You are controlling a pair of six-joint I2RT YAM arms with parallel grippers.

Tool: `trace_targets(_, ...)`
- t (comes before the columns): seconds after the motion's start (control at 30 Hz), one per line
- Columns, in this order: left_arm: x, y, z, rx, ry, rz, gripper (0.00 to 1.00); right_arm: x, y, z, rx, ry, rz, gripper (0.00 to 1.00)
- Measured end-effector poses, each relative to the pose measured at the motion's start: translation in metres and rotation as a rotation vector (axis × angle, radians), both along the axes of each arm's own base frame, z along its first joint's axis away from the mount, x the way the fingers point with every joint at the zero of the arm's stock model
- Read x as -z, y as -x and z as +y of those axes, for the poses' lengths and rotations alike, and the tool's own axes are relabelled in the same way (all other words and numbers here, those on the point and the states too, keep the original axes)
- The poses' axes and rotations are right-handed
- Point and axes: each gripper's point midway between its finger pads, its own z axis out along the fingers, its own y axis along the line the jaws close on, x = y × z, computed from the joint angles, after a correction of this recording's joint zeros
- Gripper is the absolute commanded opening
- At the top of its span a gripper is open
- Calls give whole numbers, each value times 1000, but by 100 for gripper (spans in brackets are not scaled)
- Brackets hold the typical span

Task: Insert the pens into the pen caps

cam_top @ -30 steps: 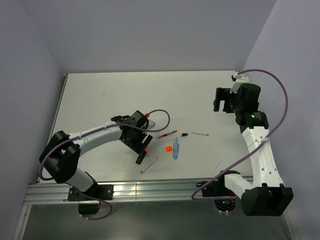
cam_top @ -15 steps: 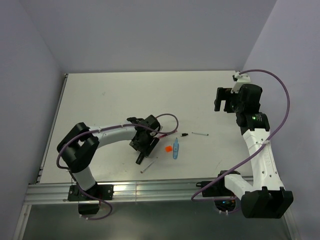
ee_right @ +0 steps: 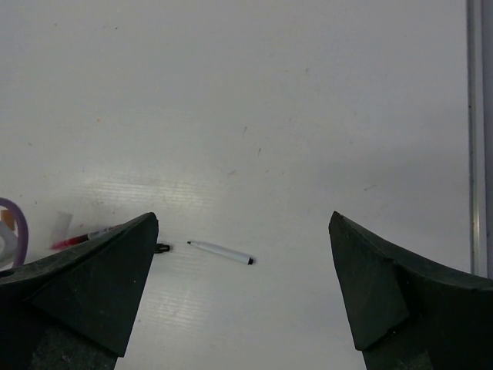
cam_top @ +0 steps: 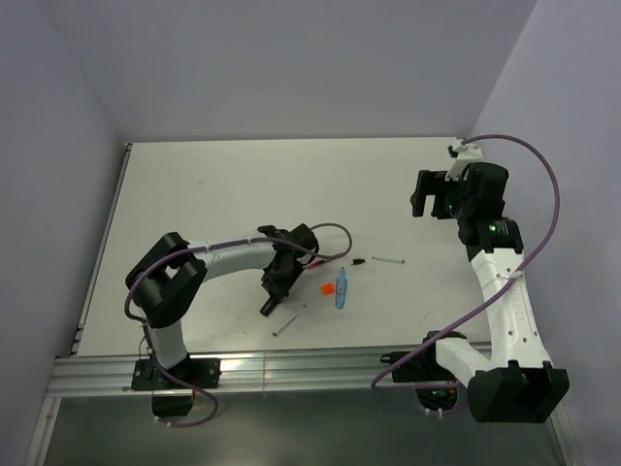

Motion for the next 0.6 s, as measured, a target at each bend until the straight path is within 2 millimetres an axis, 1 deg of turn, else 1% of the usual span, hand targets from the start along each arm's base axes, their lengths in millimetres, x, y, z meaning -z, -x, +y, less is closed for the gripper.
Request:
trace_targets(0.13, -8, -8, -9, 0, 21, -15, 0, -8, -2, 7, -39, -21, -15, 100)
trace_targets(0.23, -28, -26, -22, -10, 84, -53, 0, -25, -3, 12, -66, -32, -52, 100)
trace_targets(0.27, -40, -35, -27, -22, 116, -77, 0, -32, -4, 15, -78, -37, -67, 100)
trace_targets(0.33, -73, -59, -36, -57, 195, -138, 1, -47, -4, 21, -111, -53, -100, 100)
trace_targets(0.47, -172, -119, -51, -182, 421, -334, 0, -66, -3, 35, -174, -97, -138, 100)
trace_targets(0.5, -194, -129, -50, -214, 462, -377, 0, -69, -2, 39, -192, -112, -143, 100)
trace_targets(0.53, -219, -141, -51, -248, 514, -429, 0, -71, -1, 43, -211, -130, -146, 100)
trace_targets(0.6, -259, -152, -54, -286, 597, -493, 0, -75, 1, 53, -257, -172, -152, 100)
